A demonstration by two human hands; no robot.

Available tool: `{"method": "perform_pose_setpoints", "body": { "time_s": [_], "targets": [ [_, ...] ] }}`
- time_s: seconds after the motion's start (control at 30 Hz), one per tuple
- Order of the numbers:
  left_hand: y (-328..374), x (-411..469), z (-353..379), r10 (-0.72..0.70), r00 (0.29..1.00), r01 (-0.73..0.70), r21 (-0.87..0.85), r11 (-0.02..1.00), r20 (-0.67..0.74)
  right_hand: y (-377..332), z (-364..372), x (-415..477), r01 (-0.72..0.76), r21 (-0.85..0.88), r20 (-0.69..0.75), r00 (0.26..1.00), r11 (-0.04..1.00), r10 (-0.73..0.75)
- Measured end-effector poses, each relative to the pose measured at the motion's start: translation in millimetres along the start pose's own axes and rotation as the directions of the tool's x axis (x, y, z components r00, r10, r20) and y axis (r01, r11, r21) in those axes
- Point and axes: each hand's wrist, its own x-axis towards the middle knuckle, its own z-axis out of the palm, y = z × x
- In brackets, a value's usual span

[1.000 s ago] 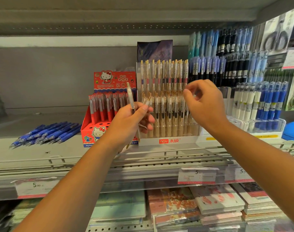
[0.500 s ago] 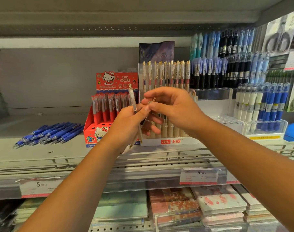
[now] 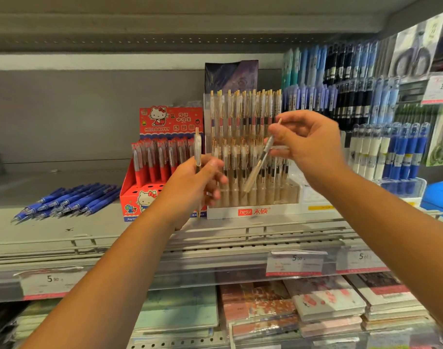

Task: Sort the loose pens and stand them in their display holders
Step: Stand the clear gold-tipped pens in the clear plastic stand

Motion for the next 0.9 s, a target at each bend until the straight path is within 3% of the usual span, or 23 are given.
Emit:
{"method": "perform_pose_setpoints", "body": {
  "time_s": [0.1,0.37,0.43,0.7,0.9],
  "targets": [
    [-3.8,3.3,-2.9,-0.014,1.0,0.015,0.071,0.997,-0.016,3.7,-13.9,9.5,0.072,-0.129,-0.105,0.991,0.989,-0.086],
    [1.6,6.3,1.4,-0.078,0.997,0.07,-0.275,0.959,-0.019,16.3,-37.8,22.6,0.14,-0.374,-0.186,0.957,0.917,-0.222],
    [1.7,5.3,2.1,-0.064,0.997,0.051,-0.243,0.969,-0.042,21.0,-37.6,22.1,0.138,-0.39,-0.18,0.958,0.91,-0.222],
    [-0.9,2.2,-0.5,0.135,0.986,-0.117,0.165,0.979,-0.101,38.7,-29.1,17.5,0.135,-0.486,-0.041,0.983,0.864,-0.177],
    [-2.2,2.4,0.0,0.171,0.978,-0.15,0.167,0.975,-0.121,41.4,-26.2,14.7,0.143,-0.548,0.033,0.988,0.824,-0.149]
  ]
}}
